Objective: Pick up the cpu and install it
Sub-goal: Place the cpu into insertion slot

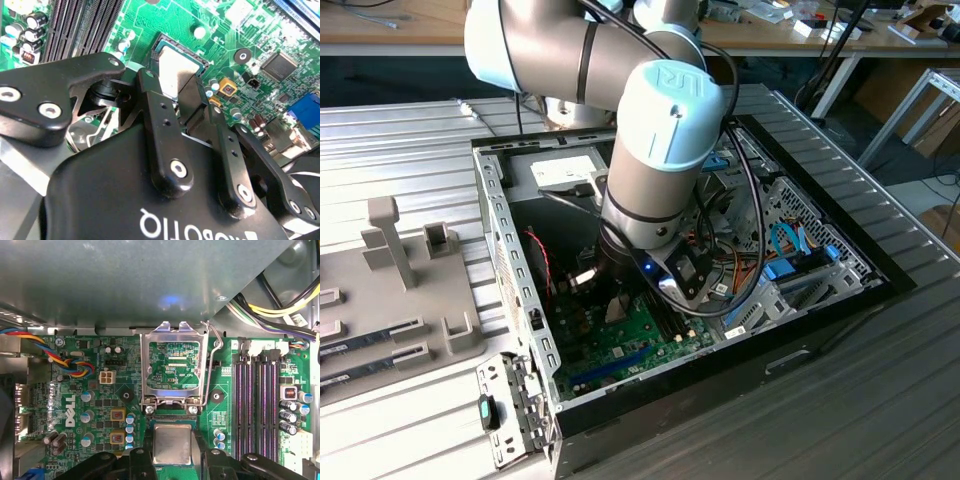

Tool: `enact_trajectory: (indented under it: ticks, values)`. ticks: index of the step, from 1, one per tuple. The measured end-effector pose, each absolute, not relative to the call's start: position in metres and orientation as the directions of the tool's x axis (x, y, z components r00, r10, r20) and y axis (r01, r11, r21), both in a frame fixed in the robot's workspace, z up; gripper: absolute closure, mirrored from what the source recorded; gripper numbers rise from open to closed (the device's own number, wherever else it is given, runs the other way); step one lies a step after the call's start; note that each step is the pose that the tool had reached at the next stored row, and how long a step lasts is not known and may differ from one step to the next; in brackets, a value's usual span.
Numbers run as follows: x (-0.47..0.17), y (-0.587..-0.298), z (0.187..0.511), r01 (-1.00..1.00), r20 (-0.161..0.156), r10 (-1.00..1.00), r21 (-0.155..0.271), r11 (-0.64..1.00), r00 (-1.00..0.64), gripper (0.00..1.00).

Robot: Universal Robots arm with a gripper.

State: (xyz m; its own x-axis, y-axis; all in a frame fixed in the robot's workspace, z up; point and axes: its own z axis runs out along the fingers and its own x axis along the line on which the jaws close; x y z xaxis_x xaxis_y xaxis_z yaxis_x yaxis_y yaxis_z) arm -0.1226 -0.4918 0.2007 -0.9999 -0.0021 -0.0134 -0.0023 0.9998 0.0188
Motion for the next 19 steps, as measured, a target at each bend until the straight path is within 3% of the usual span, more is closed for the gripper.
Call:
enact_trajectory:
  ticks: [19]
  values:
    - [-0.1223, -0.4920, 0.1985, -0.002, -0.014, -0.002, 0.020, 1.000, -1.000, 0.60]
